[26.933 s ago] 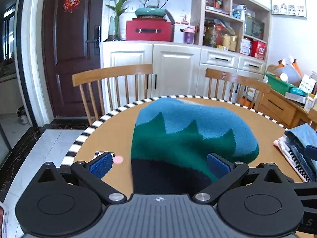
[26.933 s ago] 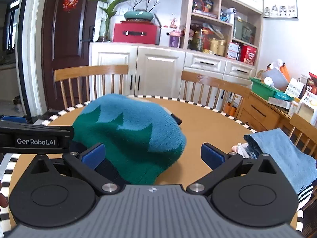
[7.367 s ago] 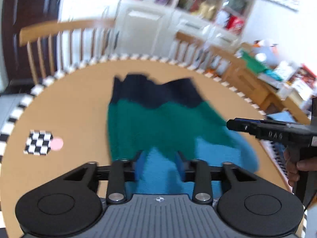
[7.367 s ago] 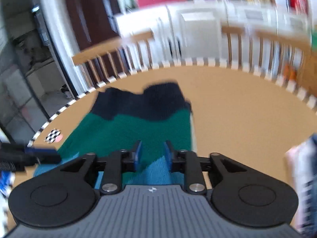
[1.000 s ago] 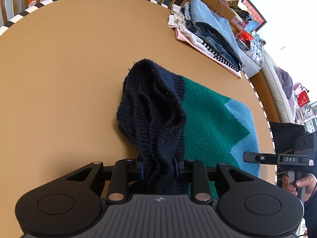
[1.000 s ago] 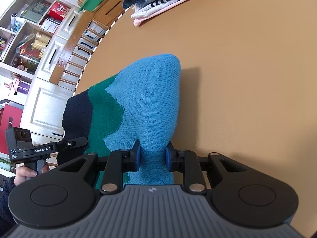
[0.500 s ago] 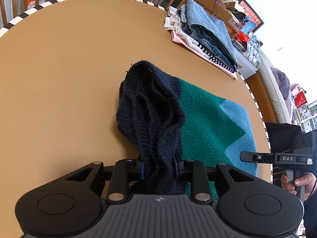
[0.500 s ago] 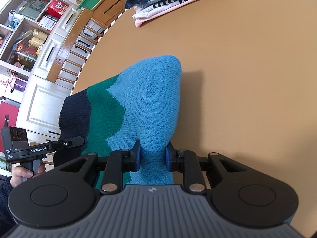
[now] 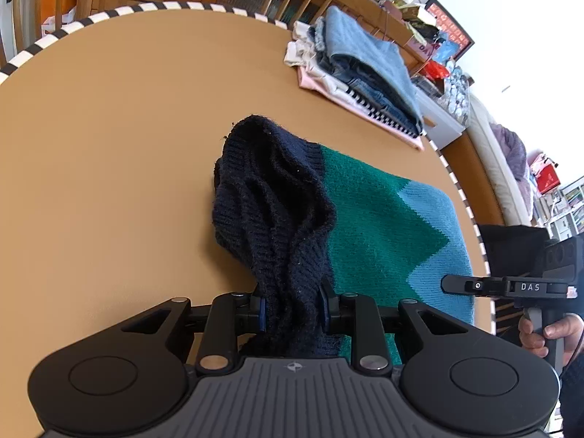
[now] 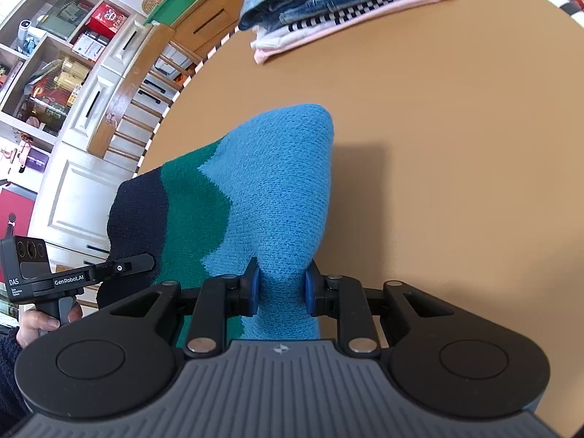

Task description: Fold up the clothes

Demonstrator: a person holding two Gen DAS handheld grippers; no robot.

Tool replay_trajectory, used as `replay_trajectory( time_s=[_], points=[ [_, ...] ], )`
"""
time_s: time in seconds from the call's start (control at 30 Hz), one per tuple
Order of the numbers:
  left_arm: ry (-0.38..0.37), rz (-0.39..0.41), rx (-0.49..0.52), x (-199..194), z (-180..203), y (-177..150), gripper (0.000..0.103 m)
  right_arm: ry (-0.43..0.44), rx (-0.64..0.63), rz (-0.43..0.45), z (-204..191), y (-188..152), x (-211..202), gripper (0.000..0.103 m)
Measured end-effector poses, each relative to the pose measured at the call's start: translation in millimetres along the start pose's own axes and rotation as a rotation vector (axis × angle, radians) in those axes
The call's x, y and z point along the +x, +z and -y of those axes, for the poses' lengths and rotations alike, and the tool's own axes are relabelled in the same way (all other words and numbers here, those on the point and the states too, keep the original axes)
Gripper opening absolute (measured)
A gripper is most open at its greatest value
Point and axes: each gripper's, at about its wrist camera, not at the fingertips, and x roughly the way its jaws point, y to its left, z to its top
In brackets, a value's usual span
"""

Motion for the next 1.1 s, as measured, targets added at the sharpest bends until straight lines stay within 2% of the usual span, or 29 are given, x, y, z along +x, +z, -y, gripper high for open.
replay_trajectory(
  time_s=[0.17, 0.3, 0.37, 0.57, 0.67, 0.77, 0.8, 0.83, 0.87, 0.9, 0.93, 0.97, 1.0, 1.03, 1.07, 1.1],
  points=[
    [-0.023, 0.024, 0.025, -12, 20, 22, 0.026, -0.001, -0.006, 0.038, -8, 19, -24, 0.023],
    [-0.038, 0.063, 0.048, -19, 48, 63, 0.026, -0.002, -0.035, 0.09, -17, 57, -52, 0.023],
    [-0.046, 0.086, 0.055, -22, 64, 91, 0.026, -0.007, -0.056, 0.119, -24, 90, -70, 0.023],
    [-0.071, 0.165, 0.026, -10, 113, 201, 0.026, -0.006, -0.071, 0.198, -24, 207, -104, 0.023],
    [-0.074, 0.175, -0.002, 15, 131, 253, 0.027, -0.013, -0.075, 0.229, -19, 268, -116, 0.023],
    [-0.048, 0.16, -0.027, 56, 125, 298, 0.027, -0.037, -0.049, 0.228, 9, 318, -98, 0.025],
    [-0.025, 0.145, -0.034, 74, 118, 309, 0.029, -0.053, -0.035, 0.219, 22, 331, -85, 0.031],
    [-0.001, 0.13, -0.042, 92, 111, 320, 0.032, -0.069, -0.02, 0.211, 35, 344, -73, 0.052],
    [0.044, 0.142, -0.059, 102, 103, 324, 0.033, -0.127, 0.005, 0.223, 50, 350, -62, 0.073],
    [0.097, 0.165, -0.081, 109, 95, 325, 0.029, -0.195, 0.032, 0.241, 65, 353, -50, 0.071],
    [0.151, 0.188, -0.103, 117, 87, 325, 0.016, -0.244, 0.026, 0.255, 77, 353, -44, 0.055],
    [0.206, 0.249, -0.099, 116, 82, 323, 0.01, -0.287, 0.013, 0.268, 88, 351, -39, 0.044],
    [0.258, 0.335, -0.059, 107, 83, 316, 0.007, -0.273, -0.017, 0.296, 91, 345, -39, 0.041],
    [0.269, 0.403, 0.003, 99, 88, 309, 0.007, -0.244, -0.049, 0.326, 92, 339, -40, 0.035],
    [0.238, 0.437, 0.066, 96, 96, 303, 0.007, -0.215, -0.082, 0.357, 92, 333, -41, 0.033],
    [0.182, 0.437, 0.111, 97, 107, 299, 0.008, -0.213, -0.104, 0.36, 90, 330, -34, 0.033]
  ],
)
